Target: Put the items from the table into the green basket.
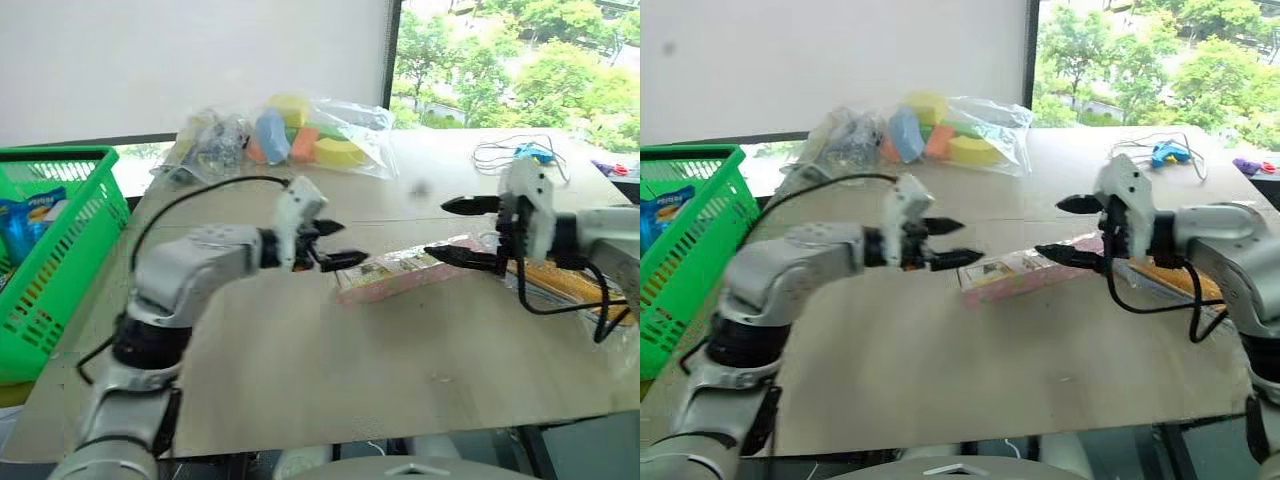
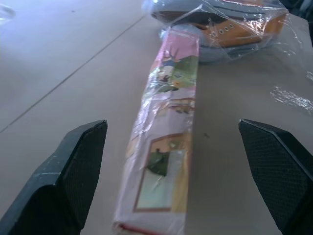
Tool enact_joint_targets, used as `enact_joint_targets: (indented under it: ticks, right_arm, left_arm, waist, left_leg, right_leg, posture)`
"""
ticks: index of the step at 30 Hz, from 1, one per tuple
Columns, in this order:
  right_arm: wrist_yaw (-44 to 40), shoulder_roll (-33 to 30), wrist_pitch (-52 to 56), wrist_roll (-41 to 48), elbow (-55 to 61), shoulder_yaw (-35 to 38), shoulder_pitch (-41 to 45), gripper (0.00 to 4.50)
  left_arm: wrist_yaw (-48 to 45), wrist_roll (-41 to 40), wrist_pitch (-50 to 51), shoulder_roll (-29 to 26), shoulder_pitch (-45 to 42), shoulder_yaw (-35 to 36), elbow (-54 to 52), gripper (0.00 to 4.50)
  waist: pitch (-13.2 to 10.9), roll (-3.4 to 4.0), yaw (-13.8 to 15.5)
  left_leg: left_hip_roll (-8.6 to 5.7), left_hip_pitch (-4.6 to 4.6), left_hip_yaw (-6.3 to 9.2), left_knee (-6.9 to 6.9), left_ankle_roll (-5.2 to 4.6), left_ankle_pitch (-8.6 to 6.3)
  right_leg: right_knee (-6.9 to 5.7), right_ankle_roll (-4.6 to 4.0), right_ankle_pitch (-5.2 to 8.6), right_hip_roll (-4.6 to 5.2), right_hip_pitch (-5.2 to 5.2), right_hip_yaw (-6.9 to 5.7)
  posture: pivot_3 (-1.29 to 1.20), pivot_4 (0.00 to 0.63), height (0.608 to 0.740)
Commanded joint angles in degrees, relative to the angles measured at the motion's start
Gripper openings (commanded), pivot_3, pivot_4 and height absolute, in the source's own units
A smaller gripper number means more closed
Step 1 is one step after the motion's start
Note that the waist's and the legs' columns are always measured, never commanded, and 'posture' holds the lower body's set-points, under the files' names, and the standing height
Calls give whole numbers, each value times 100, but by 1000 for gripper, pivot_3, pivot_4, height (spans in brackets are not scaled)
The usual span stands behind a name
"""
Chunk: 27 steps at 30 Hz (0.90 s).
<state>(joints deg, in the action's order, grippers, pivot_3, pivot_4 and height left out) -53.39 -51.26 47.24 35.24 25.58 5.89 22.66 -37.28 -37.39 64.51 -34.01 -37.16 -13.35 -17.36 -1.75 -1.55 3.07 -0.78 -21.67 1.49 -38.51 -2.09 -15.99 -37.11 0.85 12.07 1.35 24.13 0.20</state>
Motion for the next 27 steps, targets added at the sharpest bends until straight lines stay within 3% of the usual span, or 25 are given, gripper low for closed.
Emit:
enact_joint_targets:
  ticks: [1,5,10,14,16,19,22,27]
  right_arm:
    - [152,-210,119,144,405,666,-363,4500]
    - [357,-262,313,364,827,1124,-909,4500]
    - [569,-268,496,622,1165,1497,-1366,4500]
    - [477,-421,434,592,1276,1674,-1839,4500]
    - [448,-465,354,551,1267,1726,-2008,4500]
    - [512,-429,316,614,1282,1755,-2075,4500]
    - [590,-313,215,650,1300,1620,-2028,4500]
    - [624,69,-183,479,1047,1028,-1687,4500]
  left_arm:
    - [90,449,360,286,-687,-767,415,4393]
    - [173,1332,59,838,-1420,-1631,1837,4393]
    - [-156,1999,-367,1488,-1852,-2216,3301,4393]
    - [-425,2618,-1062,1738,-1800,-2627,4197,4393]
    - [-541,2788,-1297,1778,-1705,-2643,4378,3885]
    - [-628,2919,-1422,1771,-1547,-2497,4287,2764]
    - [-663,2681,-1258,1592,-1336,-1810,3554,1583]
    - [-486,2125,-628,893,-932,-64,2118,1583]
  waist:
    - [-22,36,-50]
    - [-26,55,-220]
    - [-30,57,-522]
    - [-29,59,-555]
    - [-29,59,-555]
    - [-20,66,-555]
    - [-14,73,-553]
    - [-28,63,-653]
  left_leg:
    - [1,24,0,0,0,0]
    - [-9,106,-21,1,0,0]
    - [-3,102,-61,7,-6,-4]
    - [0,98,-82,14,-28,-18]
    - [4,95,-89,15,-32,-21]
    - [3,97,-108,15,-38,-24]
    - [0,105,-122,12,-40,-25]
    - [9,100,-132,7,-39,-25]
  right_leg:
    - [8,-4,6,-20,-32,-2]
    - [26,12,41,-47,-101,6]
    - [26,30,37,-56,-96,74]
    - [25,37,30,-55,-70,106]
    - [25,39,31,-53,-63,112]
    - [25,57,41,-48,-60,130]
    - [26,57,50,-41,-67,141]
    - [18,85,32,-49,-50,154]
  posture:
    - [-37,0,740]
    - [-79,0,740]
    - [-104,0,740]
    - [-122,0,740]
    - [-123,0,740]
    - [-116,0,740]
    - [-108,0,740]
    - [-65,0,740]
